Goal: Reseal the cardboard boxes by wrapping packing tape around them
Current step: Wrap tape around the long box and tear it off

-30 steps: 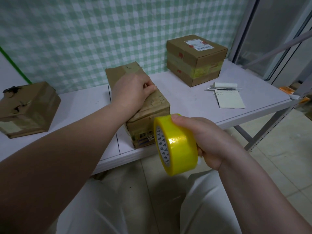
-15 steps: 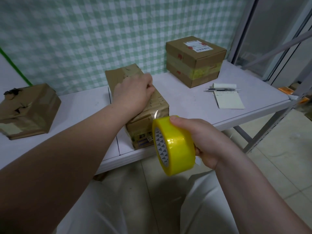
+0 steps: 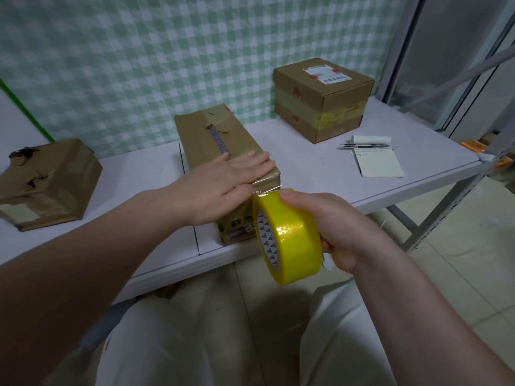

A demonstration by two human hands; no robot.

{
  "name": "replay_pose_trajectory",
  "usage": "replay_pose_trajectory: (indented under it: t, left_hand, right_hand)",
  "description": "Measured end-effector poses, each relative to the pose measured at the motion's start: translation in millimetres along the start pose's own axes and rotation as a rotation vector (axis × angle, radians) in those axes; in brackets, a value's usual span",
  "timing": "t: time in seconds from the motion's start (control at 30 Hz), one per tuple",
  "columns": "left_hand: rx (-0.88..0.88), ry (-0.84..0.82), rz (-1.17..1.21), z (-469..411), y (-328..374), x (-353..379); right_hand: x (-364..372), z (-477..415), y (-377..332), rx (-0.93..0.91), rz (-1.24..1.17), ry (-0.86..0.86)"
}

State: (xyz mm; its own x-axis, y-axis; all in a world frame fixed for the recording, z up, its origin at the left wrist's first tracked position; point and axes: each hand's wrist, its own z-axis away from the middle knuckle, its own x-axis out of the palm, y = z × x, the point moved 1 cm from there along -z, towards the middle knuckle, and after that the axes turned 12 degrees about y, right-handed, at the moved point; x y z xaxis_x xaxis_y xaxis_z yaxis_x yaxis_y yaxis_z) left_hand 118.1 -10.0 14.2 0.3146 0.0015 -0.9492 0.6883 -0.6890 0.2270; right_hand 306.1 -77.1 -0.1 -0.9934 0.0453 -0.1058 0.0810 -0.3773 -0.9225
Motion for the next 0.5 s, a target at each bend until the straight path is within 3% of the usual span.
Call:
replay_pose_trajectory:
  t: [0.17,0.5]
  left_hand:
    - [-0.103,-0.144,-0.109,-8,-4,-2]
    - [-0.331,-0.142,-0.148,-34,-2,-1]
  right_hand:
    - [0,1,1,-0.004,-0.006,-0.010]
    - [1,1,4,-0.010,0.004,-0.001]
